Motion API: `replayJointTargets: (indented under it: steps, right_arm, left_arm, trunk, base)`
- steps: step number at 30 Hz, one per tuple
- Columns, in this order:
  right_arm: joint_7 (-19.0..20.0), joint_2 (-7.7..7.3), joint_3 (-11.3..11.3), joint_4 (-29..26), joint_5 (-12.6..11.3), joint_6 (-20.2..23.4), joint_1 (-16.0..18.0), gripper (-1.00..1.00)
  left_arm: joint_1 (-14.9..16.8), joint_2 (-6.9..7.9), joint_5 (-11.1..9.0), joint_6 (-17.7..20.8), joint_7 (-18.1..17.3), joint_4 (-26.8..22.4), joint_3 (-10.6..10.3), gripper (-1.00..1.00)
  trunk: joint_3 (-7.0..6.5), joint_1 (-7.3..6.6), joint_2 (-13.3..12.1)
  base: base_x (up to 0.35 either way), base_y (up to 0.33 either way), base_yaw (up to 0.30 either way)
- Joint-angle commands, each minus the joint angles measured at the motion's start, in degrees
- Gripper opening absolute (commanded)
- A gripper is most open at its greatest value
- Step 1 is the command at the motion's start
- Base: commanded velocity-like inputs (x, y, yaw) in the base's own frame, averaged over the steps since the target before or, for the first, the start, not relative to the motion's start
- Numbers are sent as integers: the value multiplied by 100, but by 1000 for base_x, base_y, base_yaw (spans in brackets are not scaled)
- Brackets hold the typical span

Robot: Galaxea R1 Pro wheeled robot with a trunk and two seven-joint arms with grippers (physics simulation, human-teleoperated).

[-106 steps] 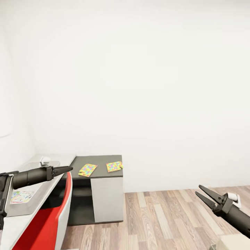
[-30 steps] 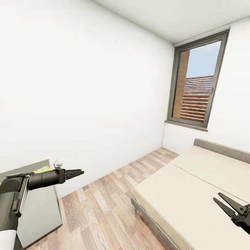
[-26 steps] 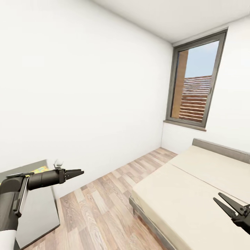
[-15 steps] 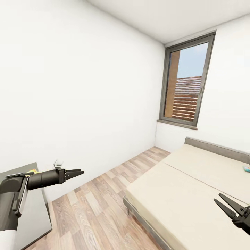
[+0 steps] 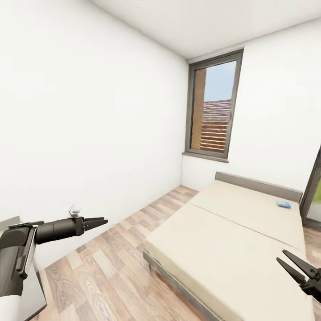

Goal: Put all the toys in the child's room - the three board games (two on the bed and one on the table), the two jigsaw puzzles on the table, and the tennis ball on the table - inside the toy box on the table in the child's room.

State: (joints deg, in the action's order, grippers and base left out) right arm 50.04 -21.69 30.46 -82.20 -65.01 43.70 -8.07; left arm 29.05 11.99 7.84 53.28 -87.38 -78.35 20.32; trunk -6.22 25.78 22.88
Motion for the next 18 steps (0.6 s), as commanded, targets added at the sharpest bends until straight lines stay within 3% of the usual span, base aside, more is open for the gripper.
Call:
replayJointTargets:
  steps: [1, 11, 18]
  right_arm:
    - [-5, -1, 2, 10, -28, 33, 1, 100]
    - [-11, 2, -6, 25, 1, 20, 11, 100]
    - [-116, 6, -50, -18, 26, 1, 20, 100]
  left_arm:
    - [3, -3, 60, 60, -53, -5, 7, 100]
    - [4, 4, 70, 67, -51, -5, 7, 100]
    - [4, -3, 84, 68, -43, 2, 7, 100]
  trunk:
    - [1, 0, 3]
    - [9, 0, 3]
    - [60, 0, 3]
  base:
    - [-145, -88, -280]
    - [-21, -127, -257]
    - [77, -208, -19]
